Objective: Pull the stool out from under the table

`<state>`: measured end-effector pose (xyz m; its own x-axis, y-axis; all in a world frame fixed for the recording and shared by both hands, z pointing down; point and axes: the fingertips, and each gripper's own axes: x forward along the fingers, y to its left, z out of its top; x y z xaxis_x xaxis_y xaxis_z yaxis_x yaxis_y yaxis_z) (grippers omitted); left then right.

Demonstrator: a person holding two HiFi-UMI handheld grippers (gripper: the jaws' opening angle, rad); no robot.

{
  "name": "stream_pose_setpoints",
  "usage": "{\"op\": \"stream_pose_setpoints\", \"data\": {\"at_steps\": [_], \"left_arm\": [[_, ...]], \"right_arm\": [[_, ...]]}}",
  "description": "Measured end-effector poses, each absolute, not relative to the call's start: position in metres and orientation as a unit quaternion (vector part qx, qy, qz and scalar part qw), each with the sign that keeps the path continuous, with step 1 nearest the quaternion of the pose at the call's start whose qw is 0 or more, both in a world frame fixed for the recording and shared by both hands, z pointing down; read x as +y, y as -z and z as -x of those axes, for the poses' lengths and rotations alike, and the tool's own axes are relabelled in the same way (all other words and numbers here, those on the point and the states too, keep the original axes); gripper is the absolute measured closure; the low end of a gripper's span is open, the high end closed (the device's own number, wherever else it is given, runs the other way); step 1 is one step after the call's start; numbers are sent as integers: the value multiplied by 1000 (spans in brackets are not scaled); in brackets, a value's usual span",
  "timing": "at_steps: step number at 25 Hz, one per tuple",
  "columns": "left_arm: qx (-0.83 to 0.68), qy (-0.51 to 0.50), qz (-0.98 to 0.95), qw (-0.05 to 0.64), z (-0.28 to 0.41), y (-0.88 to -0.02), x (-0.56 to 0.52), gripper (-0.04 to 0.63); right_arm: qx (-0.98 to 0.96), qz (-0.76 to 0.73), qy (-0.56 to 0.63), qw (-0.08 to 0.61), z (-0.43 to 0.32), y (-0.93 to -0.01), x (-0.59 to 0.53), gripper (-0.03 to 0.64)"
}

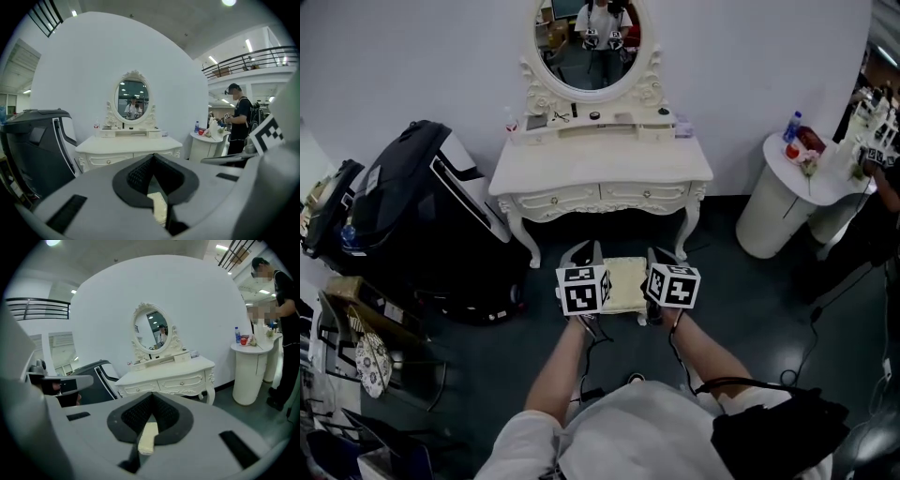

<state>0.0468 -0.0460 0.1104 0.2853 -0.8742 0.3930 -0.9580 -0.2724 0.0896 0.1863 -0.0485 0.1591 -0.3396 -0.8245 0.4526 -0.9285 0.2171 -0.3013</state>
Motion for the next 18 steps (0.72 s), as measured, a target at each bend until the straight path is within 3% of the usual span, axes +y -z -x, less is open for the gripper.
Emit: {"op": "stream_pose_setpoints", "data": {"at_steps": [18], "left_arm": [[-578, -106, -789, 179, -13, -106, 17, 586]], "right_arm": [[-784, -556, -248, 117, -124, -148, 12, 617]]}}
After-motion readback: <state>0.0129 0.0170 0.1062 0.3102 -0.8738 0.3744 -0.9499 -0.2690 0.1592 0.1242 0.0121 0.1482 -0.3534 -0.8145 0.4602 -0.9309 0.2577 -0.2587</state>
